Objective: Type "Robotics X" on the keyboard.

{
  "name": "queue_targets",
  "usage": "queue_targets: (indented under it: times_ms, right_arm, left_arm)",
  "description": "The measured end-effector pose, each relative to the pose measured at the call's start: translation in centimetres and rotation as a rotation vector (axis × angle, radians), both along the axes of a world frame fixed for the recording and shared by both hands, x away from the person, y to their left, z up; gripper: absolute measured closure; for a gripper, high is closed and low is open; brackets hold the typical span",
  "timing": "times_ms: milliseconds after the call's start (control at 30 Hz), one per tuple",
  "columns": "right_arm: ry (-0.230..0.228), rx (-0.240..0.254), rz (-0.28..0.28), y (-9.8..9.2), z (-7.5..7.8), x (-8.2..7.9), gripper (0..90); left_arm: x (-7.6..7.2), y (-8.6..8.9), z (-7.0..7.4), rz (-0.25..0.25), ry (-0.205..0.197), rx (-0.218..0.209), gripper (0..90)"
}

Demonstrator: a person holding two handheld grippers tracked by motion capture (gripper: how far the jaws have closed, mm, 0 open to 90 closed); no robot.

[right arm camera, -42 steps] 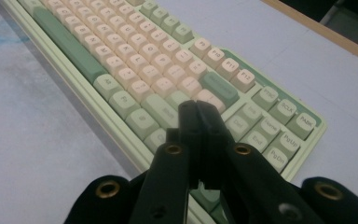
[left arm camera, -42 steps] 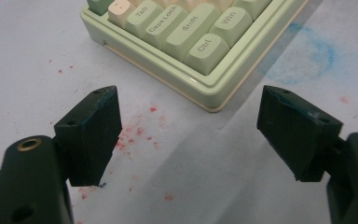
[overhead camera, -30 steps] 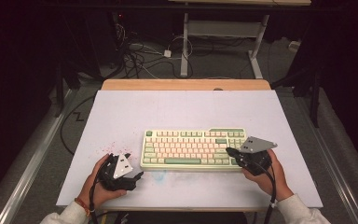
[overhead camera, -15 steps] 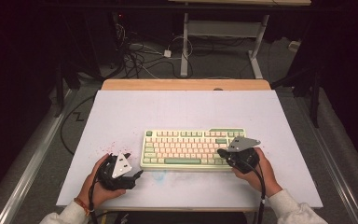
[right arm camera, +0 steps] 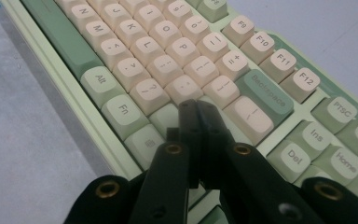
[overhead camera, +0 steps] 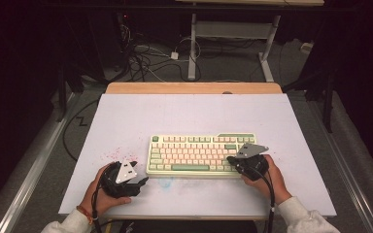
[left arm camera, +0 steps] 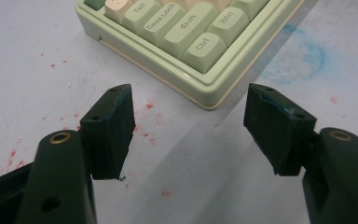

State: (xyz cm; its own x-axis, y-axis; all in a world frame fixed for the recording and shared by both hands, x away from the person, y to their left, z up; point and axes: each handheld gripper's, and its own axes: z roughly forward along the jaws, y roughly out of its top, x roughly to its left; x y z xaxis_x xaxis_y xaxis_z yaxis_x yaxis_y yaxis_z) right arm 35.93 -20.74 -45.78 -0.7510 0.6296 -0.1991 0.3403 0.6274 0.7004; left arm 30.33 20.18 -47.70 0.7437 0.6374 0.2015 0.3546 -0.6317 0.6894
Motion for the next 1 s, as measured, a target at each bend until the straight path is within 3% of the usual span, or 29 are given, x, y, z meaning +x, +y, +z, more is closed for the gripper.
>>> queue_targets:
  times_ms: [100,200,300,400,567,833,1000]
  right_arm:
    - [-0.001,0.005,-0.003,-0.1,-0.1,0.0,89.8]
    - [0.001,0.012,-0.008,-0.2,-0.1,0.0,89.9]
    - [0.005,0.024,-0.016,-0.3,-0.1,0.0,89.9]
    - [-0.005,0.017,-0.016,-0.3,-0.2,-0.2,89.9]
    - [-0.005,0.022,-0.02,-0.3,-0.2,-0.2,89.9]
    - [-0.006,0.013,-0.02,-0.2,-0.2,-0.2,90.0]
    - [-0.005,0.018,-0.019,-0.2,-0.2,-0.2,90.0]
  left_arm:
    - [0.0,0.3,0.3,-0.014,0.007,-0.023,38.3]
    - [-0.1,0.5,0.7,-0.046,0.015,-0.028,56.7]
    - [-0.2,0.7,1.2,-0.067,0.012,0.009,75.4]
    - [-0.2,1.4,2.0,-0.068,0.016,-0.039,87.0]
    - [-0.2,1.8,2.9,-0.049,0.012,-0.048,87.5]
    - [0.6,1.4,3.4,-0.034,0.035,0.007,87.5]
    - [1.0,1.1,3.9,-0.031,0.043,0.004,87.5]
